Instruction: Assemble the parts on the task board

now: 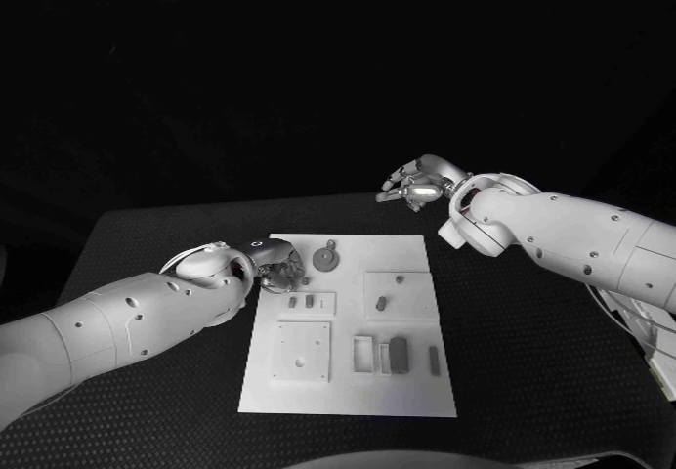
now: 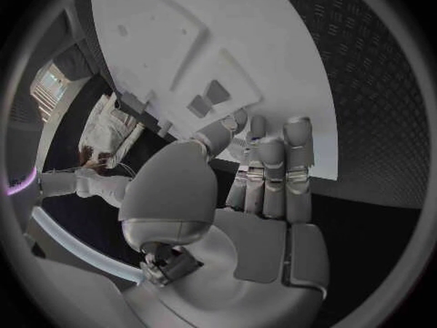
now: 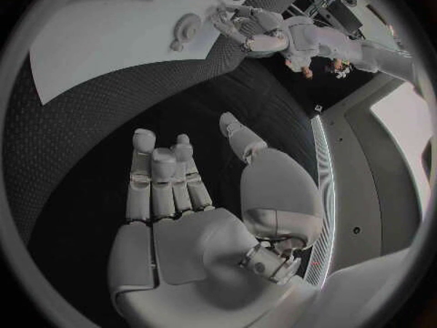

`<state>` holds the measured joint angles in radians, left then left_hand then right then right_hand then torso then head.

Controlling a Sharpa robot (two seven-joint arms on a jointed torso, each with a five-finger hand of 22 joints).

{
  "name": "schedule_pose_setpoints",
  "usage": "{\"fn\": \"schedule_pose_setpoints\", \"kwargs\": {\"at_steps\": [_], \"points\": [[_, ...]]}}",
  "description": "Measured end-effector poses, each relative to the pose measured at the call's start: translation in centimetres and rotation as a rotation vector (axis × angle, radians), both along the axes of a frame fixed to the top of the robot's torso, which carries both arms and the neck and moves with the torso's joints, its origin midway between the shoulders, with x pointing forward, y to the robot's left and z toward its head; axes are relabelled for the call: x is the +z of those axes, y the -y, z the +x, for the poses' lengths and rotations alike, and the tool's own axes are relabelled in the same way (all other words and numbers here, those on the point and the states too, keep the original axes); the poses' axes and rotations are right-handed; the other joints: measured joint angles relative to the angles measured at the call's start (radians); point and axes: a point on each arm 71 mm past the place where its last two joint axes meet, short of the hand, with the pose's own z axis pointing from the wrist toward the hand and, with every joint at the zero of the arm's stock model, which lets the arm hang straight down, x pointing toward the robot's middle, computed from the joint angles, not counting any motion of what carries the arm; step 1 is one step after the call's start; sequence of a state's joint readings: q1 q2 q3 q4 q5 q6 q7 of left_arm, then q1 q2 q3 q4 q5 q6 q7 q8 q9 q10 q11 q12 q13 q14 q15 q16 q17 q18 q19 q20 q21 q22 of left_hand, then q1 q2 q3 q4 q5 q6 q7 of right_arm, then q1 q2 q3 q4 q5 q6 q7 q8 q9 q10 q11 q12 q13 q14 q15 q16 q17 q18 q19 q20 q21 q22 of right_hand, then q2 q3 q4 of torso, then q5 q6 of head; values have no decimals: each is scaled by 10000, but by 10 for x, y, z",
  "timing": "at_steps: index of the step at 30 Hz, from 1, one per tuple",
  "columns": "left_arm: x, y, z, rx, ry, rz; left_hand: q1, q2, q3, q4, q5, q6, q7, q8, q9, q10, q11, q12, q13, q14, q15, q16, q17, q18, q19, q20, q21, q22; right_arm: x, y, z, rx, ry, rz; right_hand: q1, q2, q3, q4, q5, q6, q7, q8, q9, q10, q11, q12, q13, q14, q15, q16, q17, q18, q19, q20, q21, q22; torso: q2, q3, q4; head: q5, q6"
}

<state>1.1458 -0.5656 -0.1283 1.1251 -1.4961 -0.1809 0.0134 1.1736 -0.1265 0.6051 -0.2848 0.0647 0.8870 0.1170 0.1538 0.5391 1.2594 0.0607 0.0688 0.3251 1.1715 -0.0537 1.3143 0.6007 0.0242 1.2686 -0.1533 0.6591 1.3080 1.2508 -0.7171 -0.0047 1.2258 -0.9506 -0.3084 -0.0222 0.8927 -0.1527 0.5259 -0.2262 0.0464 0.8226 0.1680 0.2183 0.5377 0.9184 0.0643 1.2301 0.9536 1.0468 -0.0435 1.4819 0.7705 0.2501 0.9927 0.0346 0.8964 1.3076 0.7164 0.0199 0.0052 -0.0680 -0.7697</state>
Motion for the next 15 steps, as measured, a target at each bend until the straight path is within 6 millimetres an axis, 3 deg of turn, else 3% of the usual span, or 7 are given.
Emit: {"fn": "schedule_pose_setpoints", "kwargs": {"at_steps": [7, 11, 15], "points": [[7, -13, 3, 353, 253, -225, 111, 32, 34, 34, 0, 128, 0, 170, 10, 36, -37, 69, 65, 0, 0, 15, -20, 2, 0, 1, 0, -1, 0, 3, 1, -74, 0, -25, 0, 0, 0, 0, 0, 1, -3, 0, 0, 0, 0, 0, 1, -5, -6, 0, 0, 0, 0, 0, 0, 0, 0, -5, -5, 1, 28], [17, -26, 8, 811, 407, -670, 120, 42, 129, 71, 0, 456, 133, 390, 74, 38, -39, 69, 107, 1, 1, 15, -68, 4, 0, 1, 0, -1, -1, 5, 2, -127, -5, -46, 0, 0, 0, 0, 0, 2, -4, 0, 1, 0, 0, 0, -11, -38, -36, 0, -13, 0, 0, 0, 0, 0, 0, -8, -6, 2, 62], [32, -41, 16, 1602, 245, -1646, 98, 64, 219, 160, 0, 635, 313, 526, 75, 45, -43, 69, 165, -301, 14, -392, -297, 64, -321, 113, -372, -4, -1, 5, 2, -102, -14, -62, 163, 164, 72, -133, 0, 4, -7, 0, 1, 0, 0, 0, -30, -38, -36, 0, -25, 0, 0, 0, 0, -1, -3, -8, -6, 2, 106]]}}
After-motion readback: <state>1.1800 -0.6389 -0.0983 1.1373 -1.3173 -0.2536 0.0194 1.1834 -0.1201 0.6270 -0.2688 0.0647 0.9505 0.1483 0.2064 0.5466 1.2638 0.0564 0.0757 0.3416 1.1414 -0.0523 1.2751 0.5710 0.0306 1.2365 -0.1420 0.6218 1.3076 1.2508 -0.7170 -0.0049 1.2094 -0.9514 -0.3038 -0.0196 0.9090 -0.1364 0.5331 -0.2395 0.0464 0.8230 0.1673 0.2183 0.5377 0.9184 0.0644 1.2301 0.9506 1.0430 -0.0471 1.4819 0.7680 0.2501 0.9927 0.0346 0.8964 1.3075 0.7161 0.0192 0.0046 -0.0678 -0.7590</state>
